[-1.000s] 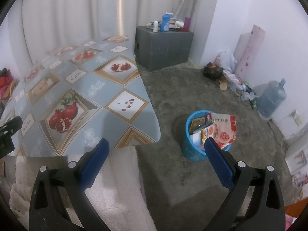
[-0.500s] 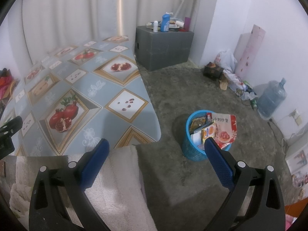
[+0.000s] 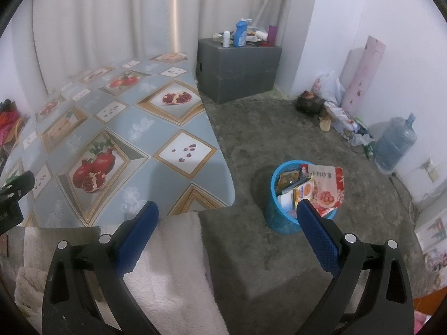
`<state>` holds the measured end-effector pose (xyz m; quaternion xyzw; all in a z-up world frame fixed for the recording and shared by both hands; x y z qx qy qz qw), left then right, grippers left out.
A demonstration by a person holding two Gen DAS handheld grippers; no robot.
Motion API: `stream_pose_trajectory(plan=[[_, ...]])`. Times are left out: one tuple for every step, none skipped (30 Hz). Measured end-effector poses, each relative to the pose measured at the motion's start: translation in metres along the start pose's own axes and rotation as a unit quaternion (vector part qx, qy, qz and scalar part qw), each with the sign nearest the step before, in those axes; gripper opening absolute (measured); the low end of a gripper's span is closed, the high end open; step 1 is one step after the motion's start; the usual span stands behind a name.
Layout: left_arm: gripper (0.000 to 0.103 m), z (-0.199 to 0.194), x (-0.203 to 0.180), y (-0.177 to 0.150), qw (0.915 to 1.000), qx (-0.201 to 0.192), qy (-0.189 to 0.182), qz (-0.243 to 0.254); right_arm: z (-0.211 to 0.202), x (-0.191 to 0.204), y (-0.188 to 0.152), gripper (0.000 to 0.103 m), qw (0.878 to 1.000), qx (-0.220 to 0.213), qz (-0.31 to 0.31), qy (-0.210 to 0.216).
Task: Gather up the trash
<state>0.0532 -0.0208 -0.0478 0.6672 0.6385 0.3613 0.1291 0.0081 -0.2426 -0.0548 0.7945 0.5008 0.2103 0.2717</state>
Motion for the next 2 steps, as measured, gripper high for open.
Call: stream_pose_trajectory(plan=[[0.097,0.0001,0.0003,-0.0004,1.0,0.0,0.0,0.0,0.0005,0.0014,0.0009,0.095,1.0,0.0,0.0,0.0],[0.097,0.0002,0.0004,-0.0004,1.0,0.0,0.0,0.0,0.0001,0.0003,0.0001,0.095,1.0,0.0,0.0,0.0]])
Point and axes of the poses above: each gripper's, at about its wrist camera, not at the fingertips, and z roughly the way its jaws point, x to its left, y to its top, the point moved 7 cm from there along z, roughly the way its jaws point, and after that the axes turned 14 degrees about y, right-handed, at the moved point
